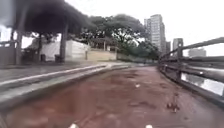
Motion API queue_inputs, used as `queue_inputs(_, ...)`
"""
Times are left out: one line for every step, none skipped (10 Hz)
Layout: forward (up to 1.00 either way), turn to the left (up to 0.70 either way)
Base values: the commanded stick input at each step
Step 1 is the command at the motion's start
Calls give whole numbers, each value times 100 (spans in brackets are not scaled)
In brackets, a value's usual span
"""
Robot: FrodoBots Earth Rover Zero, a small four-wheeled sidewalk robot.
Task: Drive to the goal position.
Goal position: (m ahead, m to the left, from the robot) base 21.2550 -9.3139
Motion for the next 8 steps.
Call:
queue_inputs(85,-32)
queue_inputs(85,-32)
queue_inputs(85,-17)
queue_inputs(85,2)
queue_inputs(85,2)
queue_inputs(85,2)
queue_inputs(85,2)
queue_inputs(85,2)
